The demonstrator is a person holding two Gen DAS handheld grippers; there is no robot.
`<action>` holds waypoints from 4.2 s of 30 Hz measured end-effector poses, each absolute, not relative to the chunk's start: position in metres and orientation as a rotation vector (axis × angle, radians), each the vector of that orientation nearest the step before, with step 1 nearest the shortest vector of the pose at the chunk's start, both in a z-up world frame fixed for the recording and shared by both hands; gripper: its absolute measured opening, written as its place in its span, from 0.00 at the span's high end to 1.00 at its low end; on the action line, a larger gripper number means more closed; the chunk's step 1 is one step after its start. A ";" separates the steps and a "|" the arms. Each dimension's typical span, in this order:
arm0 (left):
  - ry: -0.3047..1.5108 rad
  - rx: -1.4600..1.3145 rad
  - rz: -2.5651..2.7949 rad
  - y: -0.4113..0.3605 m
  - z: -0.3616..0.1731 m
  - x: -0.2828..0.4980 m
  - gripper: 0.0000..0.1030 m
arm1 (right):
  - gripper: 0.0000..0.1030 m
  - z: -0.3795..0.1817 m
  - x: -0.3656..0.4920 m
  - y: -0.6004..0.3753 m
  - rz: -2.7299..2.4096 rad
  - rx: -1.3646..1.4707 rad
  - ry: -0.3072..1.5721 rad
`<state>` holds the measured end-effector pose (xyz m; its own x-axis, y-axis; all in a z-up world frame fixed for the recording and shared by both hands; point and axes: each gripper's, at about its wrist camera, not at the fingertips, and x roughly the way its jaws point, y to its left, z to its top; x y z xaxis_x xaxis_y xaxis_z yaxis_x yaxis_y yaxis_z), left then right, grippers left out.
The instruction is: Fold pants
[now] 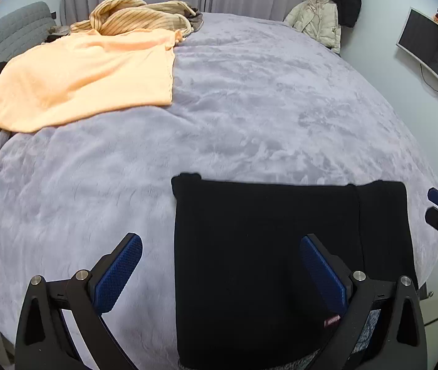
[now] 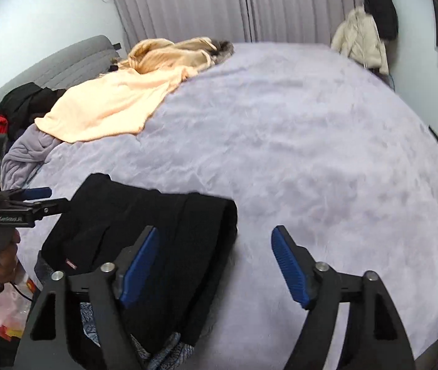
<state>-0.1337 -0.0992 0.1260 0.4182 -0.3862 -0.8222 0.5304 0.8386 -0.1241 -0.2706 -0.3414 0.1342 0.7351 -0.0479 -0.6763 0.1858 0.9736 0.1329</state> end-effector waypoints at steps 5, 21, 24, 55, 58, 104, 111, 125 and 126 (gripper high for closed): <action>1.076 0.201 -0.612 -0.149 0.100 -0.105 0.00 | 0.19 0.122 -0.212 -0.305 0.045 0.174 0.804; 1.089 0.259 -0.536 -0.159 0.067 -0.089 0.00 | 0.11 0.060 -0.179 -0.312 -0.056 0.095 0.961; 1.014 0.266 -0.563 -0.139 0.091 -0.120 0.00 | 0.10 0.079 -0.204 -0.292 -0.110 0.027 0.926; 0.986 0.287 -0.486 -0.055 0.063 -0.221 0.00 | 0.03 0.066 -0.322 -0.215 0.006 -0.080 0.874; 1.001 0.280 -0.497 -0.055 0.059 -0.219 0.00 | 0.00 0.062 -0.321 -0.211 0.016 -0.124 0.880; 1.193 0.018 -0.800 -0.104 0.065 -0.165 0.24 | 0.31 0.055 -0.264 -0.315 0.149 0.389 0.929; 1.179 -0.018 -0.795 -0.114 0.093 -0.175 0.34 | 0.35 0.077 -0.267 -0.315 0.130 0.340 0.880; 1.203 -0.034 -0.795 -0.251 0.125 -0.125 0.34 | 0.35 0.134 -0.219 -0.433 -0.074 0.355 0.864; 1.217 -0.034 -0.788 -0.260 0.119 -0.120 0.34 | 0.35 0.130 -0.215 -0.442 -0.089 0.366 0.875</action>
<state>-0.1200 -0.2596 0.1194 0.1206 -0.5570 -0.8217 0.5219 0.7397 -0.4248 -0.2146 -0.4420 0.1303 0.6414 0.0725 -0.7637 0.2243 0.9343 0.2771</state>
